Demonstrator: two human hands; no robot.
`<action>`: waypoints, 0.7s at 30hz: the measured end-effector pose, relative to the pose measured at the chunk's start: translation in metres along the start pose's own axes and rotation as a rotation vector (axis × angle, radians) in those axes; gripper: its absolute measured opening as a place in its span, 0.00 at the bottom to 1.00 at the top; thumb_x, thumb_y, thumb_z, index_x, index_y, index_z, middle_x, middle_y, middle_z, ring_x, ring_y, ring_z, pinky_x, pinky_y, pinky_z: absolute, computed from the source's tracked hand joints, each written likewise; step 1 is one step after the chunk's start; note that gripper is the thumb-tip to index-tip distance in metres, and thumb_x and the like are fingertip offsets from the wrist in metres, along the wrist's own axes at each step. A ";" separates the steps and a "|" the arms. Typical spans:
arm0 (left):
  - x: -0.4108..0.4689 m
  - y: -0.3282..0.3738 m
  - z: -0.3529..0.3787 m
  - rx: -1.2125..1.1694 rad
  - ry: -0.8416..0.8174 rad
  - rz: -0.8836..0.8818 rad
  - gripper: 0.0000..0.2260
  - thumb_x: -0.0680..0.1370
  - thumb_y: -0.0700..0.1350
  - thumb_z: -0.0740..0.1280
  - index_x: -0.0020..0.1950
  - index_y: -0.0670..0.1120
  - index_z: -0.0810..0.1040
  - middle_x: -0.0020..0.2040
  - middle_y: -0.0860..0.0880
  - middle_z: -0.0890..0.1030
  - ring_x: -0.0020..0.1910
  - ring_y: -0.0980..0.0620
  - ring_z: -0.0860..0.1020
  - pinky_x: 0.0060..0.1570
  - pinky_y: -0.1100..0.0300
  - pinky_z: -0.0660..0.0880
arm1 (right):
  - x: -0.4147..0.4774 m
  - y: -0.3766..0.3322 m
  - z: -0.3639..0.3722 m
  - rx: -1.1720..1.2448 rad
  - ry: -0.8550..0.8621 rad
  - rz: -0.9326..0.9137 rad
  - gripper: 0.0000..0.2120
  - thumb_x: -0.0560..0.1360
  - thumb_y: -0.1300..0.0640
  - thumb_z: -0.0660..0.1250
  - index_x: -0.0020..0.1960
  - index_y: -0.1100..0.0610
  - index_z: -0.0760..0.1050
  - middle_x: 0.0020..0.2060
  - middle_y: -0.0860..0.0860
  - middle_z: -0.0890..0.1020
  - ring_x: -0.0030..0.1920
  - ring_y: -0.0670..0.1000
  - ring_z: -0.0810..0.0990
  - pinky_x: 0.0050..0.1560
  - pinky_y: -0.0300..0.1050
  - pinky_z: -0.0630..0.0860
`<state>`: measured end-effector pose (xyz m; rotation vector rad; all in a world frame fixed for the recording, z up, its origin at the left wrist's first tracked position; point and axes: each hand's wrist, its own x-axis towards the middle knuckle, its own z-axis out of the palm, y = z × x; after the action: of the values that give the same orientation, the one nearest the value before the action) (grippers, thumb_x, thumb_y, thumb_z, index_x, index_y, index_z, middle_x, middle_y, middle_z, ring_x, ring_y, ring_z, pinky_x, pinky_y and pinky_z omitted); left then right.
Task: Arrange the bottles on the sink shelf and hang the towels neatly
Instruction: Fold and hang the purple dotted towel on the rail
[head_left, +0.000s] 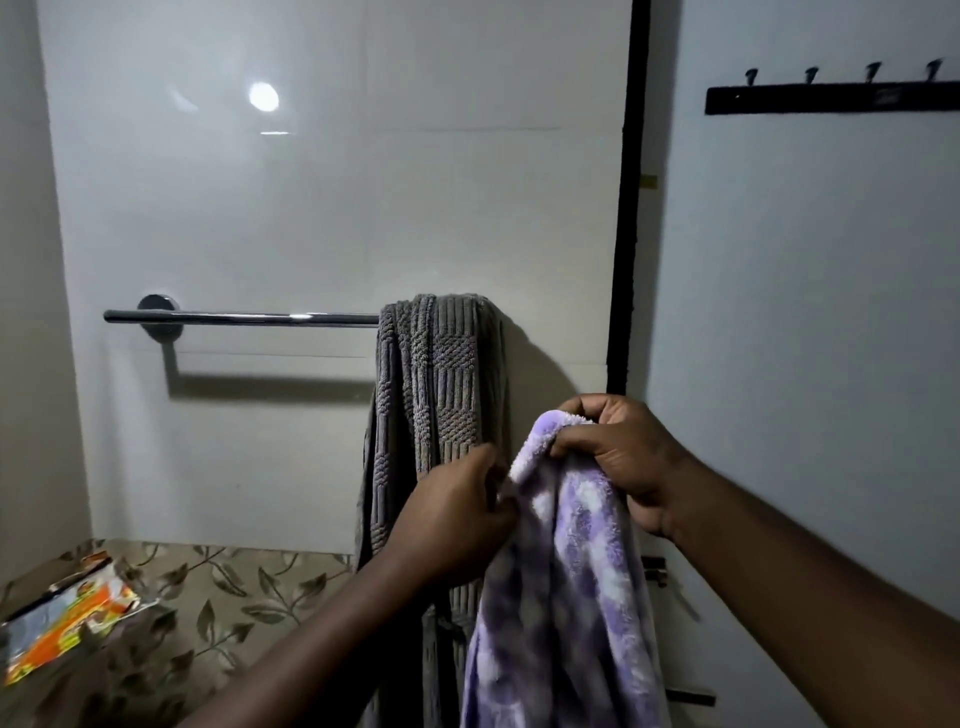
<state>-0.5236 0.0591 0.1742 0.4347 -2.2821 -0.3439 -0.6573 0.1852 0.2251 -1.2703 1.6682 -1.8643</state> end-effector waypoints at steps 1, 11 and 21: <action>0.000 -0.008 0.005 -0.023 -0.055 -0.026 0.08 0.73 0.49 0.71 0.47 0.47 0.75 0.39 0.51 0.80 0.41 0.47 0.79 0.40 0.49 0.73 | 0.001 -0.001 -0.003 0.006 0.015 0.022 0.12 0.68 0.73 0.68 0.37 0.57 0.80 0.32 0.57 0.79 0.33 0.53 0.77 0.39 0.44 0.76; 0.016 0.012 0.021 -1.231 -0.212 -0.013 0.15 0.80 0.40 0.65 0.66 0.39 0.75 0.56 0.43 0.82 0.55 0.49 0.81 0.54 0.56 0.78 | -0.001 -0.016 -0.017 -0.025 -0.156 0.211 0.11 0.70 0.71 0.66 0.52 0.69 0.80 0.42 0.64 0.80 0.40 0.58 0.79 0.41 0.47 0.79; 0.009 -0.017 0.019 -1.108 -0.371 -0.180 0.13 0.79 0.46 0.70 0.51 0.35 0.78 0.45 0.36 0.80 0.43 0.43 0.76 0.39 0.54 0.72 | -0.001 -0.031 -0.053 0.015 0.032 0.152 0.05 0.73 0.62 0.72 0.46 0.64 0.81 0.38 0.61 0.83 0.34 0.57 0.81 0.40 0.47 0.82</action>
<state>-0.5399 0.0424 0.1608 -0.0204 -1.9873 -1.7577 -0.6887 0.2269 0.2577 -1.0806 1.7127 -1.8128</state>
